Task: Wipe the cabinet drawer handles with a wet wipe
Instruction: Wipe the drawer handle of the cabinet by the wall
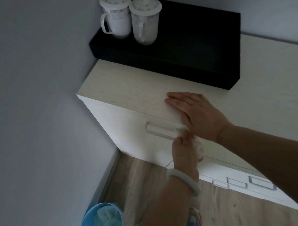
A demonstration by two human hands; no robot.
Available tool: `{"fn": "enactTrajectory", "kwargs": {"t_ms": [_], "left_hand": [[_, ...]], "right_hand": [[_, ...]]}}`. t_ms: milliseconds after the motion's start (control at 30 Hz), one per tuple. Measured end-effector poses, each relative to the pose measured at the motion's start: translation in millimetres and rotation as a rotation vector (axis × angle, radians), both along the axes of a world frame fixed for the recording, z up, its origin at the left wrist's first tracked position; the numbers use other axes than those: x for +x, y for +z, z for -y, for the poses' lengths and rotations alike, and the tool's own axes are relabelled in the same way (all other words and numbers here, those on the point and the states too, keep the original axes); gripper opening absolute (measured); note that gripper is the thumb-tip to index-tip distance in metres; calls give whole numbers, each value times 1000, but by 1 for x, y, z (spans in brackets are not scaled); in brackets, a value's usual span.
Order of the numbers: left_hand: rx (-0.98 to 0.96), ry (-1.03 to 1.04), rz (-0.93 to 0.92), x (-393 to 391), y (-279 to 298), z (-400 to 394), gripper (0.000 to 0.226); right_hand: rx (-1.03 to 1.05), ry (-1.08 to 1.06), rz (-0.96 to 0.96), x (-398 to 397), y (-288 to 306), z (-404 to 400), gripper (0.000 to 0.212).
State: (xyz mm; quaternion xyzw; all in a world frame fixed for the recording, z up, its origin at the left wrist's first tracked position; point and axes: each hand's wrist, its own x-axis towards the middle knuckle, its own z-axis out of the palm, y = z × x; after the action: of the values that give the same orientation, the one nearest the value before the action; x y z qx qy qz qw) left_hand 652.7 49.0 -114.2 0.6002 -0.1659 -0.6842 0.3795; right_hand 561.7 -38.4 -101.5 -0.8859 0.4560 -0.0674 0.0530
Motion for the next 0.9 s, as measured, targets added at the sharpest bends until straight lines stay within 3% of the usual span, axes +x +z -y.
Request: {"fn": "enactTrajectory", "kwargs": {"t_ms": [167,267,433,633,900], "left_hand": [[228,114,-250,3,-11,-10,24],[276,165,-255,15,-17,-15,29],[144,234,-388,27,-9,4,25],[80,395,-687,21,-14,14,31],[-2,448,-621,20,-13,6,22]], "right_hand": [[-21,15,7,-1,-2,-1,53],[-18,10,-4,-1,0,-1,52],[0,-8,-1,-1,0,-1,53],[-8,5,6,-1,-1,-1,53],[0,2,11,-2,-1,0,53]]}}
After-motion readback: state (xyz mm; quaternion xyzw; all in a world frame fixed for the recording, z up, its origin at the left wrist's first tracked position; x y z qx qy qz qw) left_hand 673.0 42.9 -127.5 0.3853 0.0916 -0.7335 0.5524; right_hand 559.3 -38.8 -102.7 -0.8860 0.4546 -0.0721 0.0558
